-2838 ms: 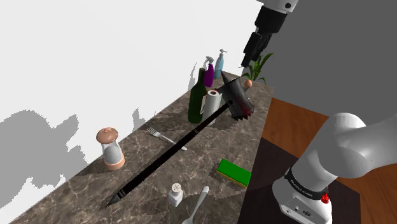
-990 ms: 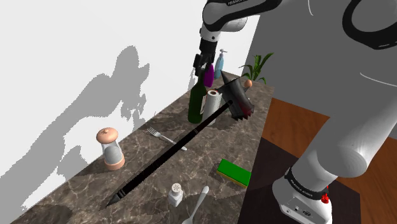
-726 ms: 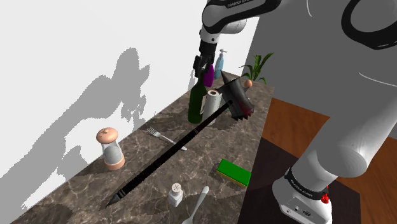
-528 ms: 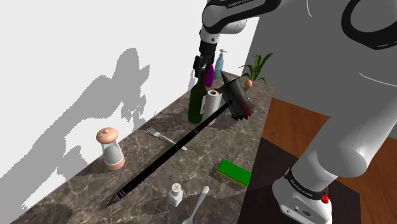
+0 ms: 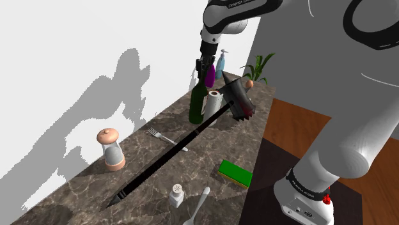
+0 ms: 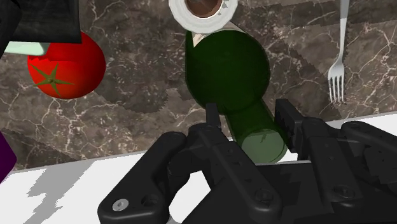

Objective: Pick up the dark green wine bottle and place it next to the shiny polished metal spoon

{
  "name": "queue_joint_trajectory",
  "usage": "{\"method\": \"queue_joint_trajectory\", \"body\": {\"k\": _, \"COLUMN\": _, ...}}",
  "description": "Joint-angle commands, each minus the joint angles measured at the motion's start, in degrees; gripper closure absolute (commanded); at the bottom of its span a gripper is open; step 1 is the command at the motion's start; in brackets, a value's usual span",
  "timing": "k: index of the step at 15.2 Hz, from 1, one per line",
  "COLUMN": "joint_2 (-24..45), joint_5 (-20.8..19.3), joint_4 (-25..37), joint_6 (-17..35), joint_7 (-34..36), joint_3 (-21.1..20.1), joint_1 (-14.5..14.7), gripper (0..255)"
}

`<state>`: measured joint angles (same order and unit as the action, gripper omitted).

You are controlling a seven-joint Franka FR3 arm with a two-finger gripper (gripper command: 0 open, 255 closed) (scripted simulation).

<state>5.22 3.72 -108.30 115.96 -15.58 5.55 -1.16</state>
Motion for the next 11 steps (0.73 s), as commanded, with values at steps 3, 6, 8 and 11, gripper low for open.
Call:
{"method": "queue_joint_trajectory", "body": {"k": 3, "joint_2": 0.02, "joint_5": 0.00, "joint_4": 0.00, "joint_6": 0.00, "joint_7": 0.00, "joint_3": 0.00, "joint_1": 0.00, "gripper": 255}}
{"method": "queue_joint_trajectory", "body": {"k": 6, "joint_2": -0.50, "joint_5": -0.12, "joint_4": 1.68, "joint_6": -2.20, "joint_7": 0.15, "joint_3": 0.02, "joint_1": 0.00, "gripper": 255}}
{"method": "queue_joint_trajectory", "body": {"k": 8, "joint_2": -0.77, "joint_5": -0.18, "joint_4": 2.90, "joint_6": -3.68, "joint_7": 0.25, "joint_3": 0.03, "joint_1": -0.01, "gripper": 255}}
{"method": "queue_joint_trajectory", "body": {"k": 11, "joint_2": -1.10, "joint_5": -0.27, "joint_4": 4.81, "joint_6": -5.91, "joint_7": 0.39, "joint_3": 0.04, "joint_1": -0.01, "gripper": 255}}
